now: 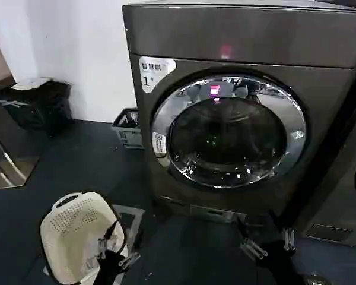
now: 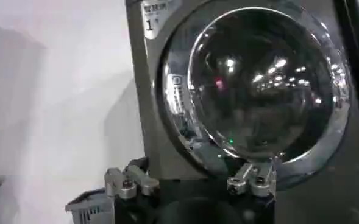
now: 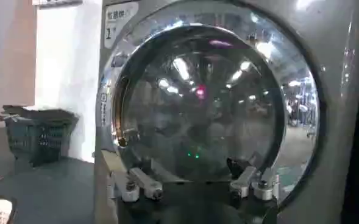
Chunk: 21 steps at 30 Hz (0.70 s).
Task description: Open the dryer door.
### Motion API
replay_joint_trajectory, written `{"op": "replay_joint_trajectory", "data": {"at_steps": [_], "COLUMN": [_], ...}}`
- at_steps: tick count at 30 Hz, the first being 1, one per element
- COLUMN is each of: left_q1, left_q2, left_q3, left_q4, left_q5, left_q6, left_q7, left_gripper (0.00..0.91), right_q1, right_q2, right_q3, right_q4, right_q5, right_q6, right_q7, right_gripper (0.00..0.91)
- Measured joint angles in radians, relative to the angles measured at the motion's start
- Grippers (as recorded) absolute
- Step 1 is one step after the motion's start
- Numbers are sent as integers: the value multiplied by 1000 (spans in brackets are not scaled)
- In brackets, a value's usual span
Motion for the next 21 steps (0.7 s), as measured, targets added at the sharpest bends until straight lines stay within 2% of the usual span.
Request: {"op": "replay_joint_trajectory", "data": {"at_steps": [6,12,16,21], "left_q1": [5,4,15,19], "left_q2": [6,7,4,4], "left_q3": [17,31,35,36], "left_q4": [-22,-36,-49,-76], "left_q5": [12,16,33,25], "left_q6": [34,70,102,141], "left_q7": [-7,-23,-22,-14], "left_gripper": [907,907,907,907], "right_q1": [94,247,363,493], "right_q2": [-84,-202,-274,-337], "right_q3": [25,0,-39,-115], "right_q4": [-43,-148,-230,-312], "right_q5": [122,162,237,287], "right_q6": [-78,-90,-120,-105], "right_q7": [-37,-144,-209,-226], "right_gripper": [907,907,907,907]}}
